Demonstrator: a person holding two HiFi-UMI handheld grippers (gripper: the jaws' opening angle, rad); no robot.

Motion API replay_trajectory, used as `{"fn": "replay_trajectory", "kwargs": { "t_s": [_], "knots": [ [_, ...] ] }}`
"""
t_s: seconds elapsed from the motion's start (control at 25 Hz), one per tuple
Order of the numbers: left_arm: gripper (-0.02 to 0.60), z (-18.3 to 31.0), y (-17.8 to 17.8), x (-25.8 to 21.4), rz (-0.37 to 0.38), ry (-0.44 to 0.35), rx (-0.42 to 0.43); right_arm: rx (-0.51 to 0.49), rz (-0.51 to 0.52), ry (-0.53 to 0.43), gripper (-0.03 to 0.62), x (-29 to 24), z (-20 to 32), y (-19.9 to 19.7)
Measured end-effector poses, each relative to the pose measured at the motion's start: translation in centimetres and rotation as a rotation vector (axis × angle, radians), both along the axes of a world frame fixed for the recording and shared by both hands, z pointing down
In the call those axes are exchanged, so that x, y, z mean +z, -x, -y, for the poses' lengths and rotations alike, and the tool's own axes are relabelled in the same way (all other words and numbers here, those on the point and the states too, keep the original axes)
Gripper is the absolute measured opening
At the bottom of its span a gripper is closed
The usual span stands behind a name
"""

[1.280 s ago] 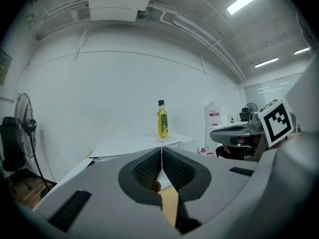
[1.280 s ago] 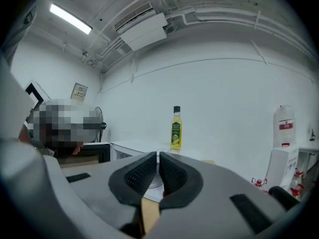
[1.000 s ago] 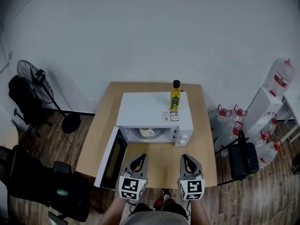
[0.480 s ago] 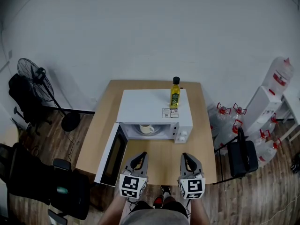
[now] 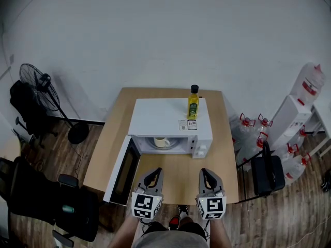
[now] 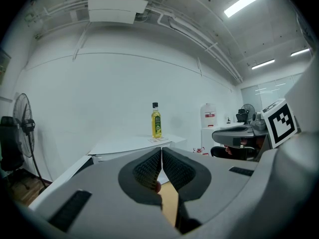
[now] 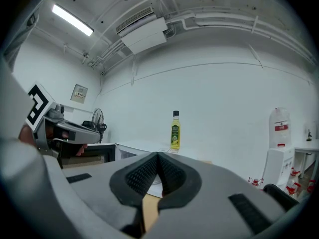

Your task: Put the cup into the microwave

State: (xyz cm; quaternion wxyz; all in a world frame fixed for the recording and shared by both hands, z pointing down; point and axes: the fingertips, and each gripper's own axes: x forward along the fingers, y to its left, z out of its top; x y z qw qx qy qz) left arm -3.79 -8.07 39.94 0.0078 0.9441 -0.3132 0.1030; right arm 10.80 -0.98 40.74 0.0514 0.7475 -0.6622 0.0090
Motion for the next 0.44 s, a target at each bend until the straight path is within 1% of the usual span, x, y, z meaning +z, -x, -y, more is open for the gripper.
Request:
{"fn": "replay_trajectory", "kwargs": {
  "t_s": [0.44],
  "knots": [
    [0.029, 0.14, -0.42, 0.26, 0.003, 0.002, 0.004, -0.006, 0.0, 0.002, 0.017, 0.28, 0.31, -0.17]
  ]
}}
